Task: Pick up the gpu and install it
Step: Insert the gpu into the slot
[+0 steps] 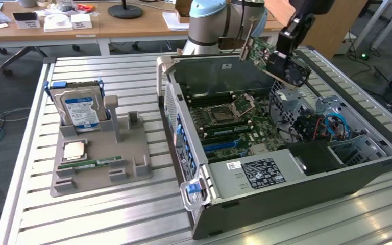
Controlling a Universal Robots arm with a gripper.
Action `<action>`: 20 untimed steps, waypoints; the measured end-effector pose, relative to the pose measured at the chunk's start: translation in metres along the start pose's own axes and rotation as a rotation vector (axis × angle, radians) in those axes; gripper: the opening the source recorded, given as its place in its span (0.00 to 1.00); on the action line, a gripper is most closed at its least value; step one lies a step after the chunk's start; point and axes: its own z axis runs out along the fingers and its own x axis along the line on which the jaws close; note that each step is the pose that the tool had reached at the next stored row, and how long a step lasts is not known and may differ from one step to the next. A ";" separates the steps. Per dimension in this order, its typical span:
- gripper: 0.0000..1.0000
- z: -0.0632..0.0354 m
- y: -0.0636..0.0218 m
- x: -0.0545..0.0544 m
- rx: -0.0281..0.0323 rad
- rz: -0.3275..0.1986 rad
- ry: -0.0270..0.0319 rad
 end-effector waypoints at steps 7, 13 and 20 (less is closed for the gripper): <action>0.26 0.0002 0.0000 0.000 -0.0030 -0.127 0.0041; 0.26 0.0004 0.0000 0.000 -0.0056 -0.234 0.0076; 0.26 0.0005 0.0000 0.000 -0.0088 -0.361 0.0116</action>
